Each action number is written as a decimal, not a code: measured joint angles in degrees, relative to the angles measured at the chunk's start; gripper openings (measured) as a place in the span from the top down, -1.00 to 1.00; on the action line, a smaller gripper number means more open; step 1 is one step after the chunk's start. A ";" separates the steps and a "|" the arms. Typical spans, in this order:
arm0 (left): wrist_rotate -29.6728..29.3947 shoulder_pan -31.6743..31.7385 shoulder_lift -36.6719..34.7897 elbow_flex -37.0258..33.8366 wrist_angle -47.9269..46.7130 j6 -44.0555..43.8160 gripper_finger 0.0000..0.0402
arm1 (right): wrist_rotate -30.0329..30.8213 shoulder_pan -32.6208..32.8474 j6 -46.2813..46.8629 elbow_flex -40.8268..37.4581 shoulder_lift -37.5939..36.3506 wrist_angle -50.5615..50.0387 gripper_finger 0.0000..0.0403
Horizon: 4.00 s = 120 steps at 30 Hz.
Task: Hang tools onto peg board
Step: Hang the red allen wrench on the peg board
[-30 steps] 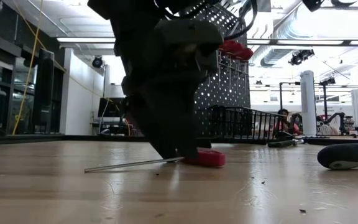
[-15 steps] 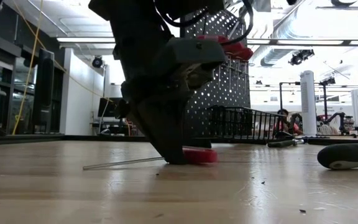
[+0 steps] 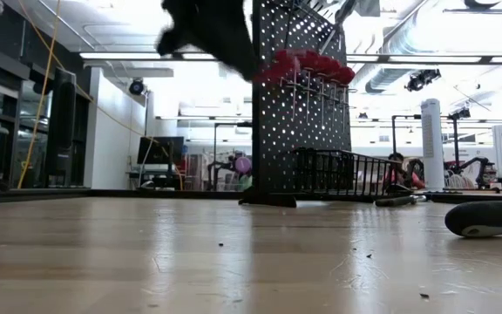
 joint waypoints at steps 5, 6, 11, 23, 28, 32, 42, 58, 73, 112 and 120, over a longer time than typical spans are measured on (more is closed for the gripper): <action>-13.17 -2.52 -8.60 0.04 -9.30 -3.30 1.00 | 3.05 3.27 4.00 0.00 3.78 6.01 0.05; -16.17 -2.84 -10.50 0.04 -11.29 -3.68 1.00 | 3.69 3.69 6.13 0.00 4.73 7.73 0.02; -28.17 -2.05 -16.64 0.34 -14.90 -1.35 1.00 | 5.72 5.79 16.33 0.01 10.50 18.72 -0.02; -42.78 -0.35 -17.61 12.71 -5.82 22.74 1.00 | 15.88 8.37 19.28 7.36 23.62 33.05 -0.02; -45.32 -0.89 -17.72 13.15 6.09 35.13 1.00 | 17.86 8.50 14.72 14.56 27.79 32.45 -0.02; -47.65 -1.80 -17.68 13.13 9.27 36.30 1.00 | 20.77 8.34 10.77 18.64 28.76 30.69 -0.02; -52.24 -3.30 -17.59 13.13 20.19 46.47 1.00 | 21.84 7.45 5.06 25.74 28.43 20.52 -0.02; -45.27 -5.30 -17.28 12.74 -3.54 23.67 1.00 | 20.21 8.83 5.07 26.16 23.81 5.16 -0.02; -0.22 -4.97 -17.24 -11.69 -3.76 -4.39 0.97 | 24.50 8.85 8.51 26.16 16.89 -17.25 -0.02; 31.21 -7.93 11.53 -12.96 17.12 47.05 0.80 | 33.83 30.11 33.59 26.14 17.17 -31.11 -0.02; 29.46 -6.52 11.68 -10.56 12.49 34.78 0.99 | 36.04 35.14 38.08 26.14 17.20 -29.95 -0.02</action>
